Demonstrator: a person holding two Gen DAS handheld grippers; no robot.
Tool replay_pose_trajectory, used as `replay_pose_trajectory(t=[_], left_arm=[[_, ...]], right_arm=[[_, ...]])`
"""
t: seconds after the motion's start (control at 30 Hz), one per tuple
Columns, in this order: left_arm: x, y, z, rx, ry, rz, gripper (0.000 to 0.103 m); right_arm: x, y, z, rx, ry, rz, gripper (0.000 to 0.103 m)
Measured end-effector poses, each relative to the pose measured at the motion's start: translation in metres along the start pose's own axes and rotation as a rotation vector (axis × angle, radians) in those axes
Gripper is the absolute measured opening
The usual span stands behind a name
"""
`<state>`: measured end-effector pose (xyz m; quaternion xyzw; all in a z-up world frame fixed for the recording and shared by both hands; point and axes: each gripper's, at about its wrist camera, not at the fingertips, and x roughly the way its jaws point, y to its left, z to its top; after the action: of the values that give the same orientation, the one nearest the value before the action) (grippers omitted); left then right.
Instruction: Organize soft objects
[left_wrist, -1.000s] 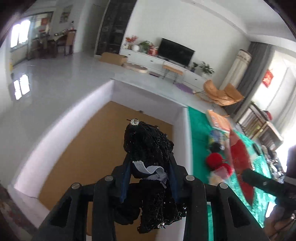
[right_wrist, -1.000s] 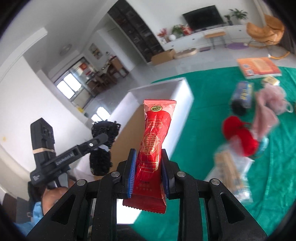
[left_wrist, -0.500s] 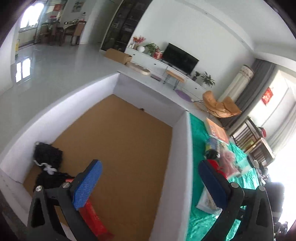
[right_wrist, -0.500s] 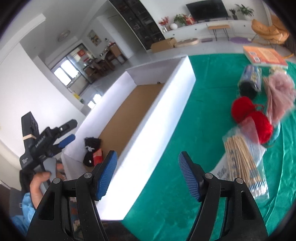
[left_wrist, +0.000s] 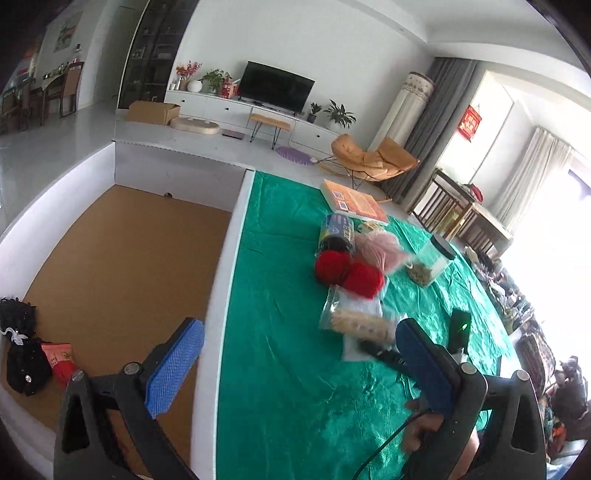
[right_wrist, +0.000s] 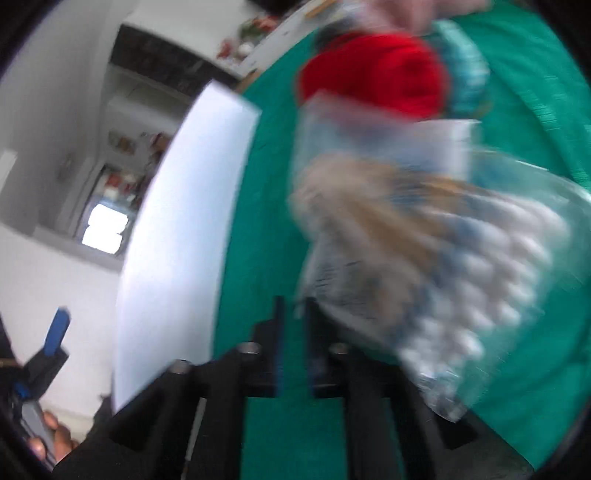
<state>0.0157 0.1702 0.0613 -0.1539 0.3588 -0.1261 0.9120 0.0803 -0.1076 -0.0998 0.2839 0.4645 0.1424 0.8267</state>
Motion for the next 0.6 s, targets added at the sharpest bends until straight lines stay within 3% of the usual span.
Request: replay_pose_trajectory(t=[0.07, 0.1, 0.13, 0.23, 0.37, 0.43, 0.5, 0.6], left_arm=[[0.015, -0.015, -0.009, 0.036, 0.043, -0.015, 0.103], [0.024, -0.022, -0.014, 0.047, 0.069, -0.033, 0.103], [0.033, -0.03, -0.019, 0.055, 0.092, -0.05, 0.103], [0.066, -0.049, -0.035, 0.08, 0.15, -0.063, 0.103], [0.124, -0.056, -0.058, 0.085, 0.245, -0.031, 0.103], [0.148, -0.055, -0.066, 0.096, 0.276, -0.002, 0.103], [0.165, -0.056, -0.069, 0.124, 0.278, 0.028, 0.103], [0.185, -0.06, -0.065, 0.183, 0.265, 0.067, 0.103]], right_arm=[[-0.039, -0.006, 0.015, -0.109, -0.186, -0.302, 0.016], [-0.056, -0.01, 0.019, -0.129, -0.252, -0.361, 0.05], [-0.072, -0.016, 0.022, -0.126, -0.295, -0.376, 0.074], [-0.106, -0.033, 0.018, -0.134, -0.354, -0.404, 0.074], [-0.132, -0.074, 0.003, -0.096, -0.413, -0.557, 0.074], [-0.142, -0.105, -0.001, -0.024, -0.386, -0.628, 0.074], [-0.146, -0.121, 0.003, 0.062, -0.368, -0.617, 0.074], [-0.141, -0.125, 0.009, 0.032, -0.322, -0.67, 0.074]])
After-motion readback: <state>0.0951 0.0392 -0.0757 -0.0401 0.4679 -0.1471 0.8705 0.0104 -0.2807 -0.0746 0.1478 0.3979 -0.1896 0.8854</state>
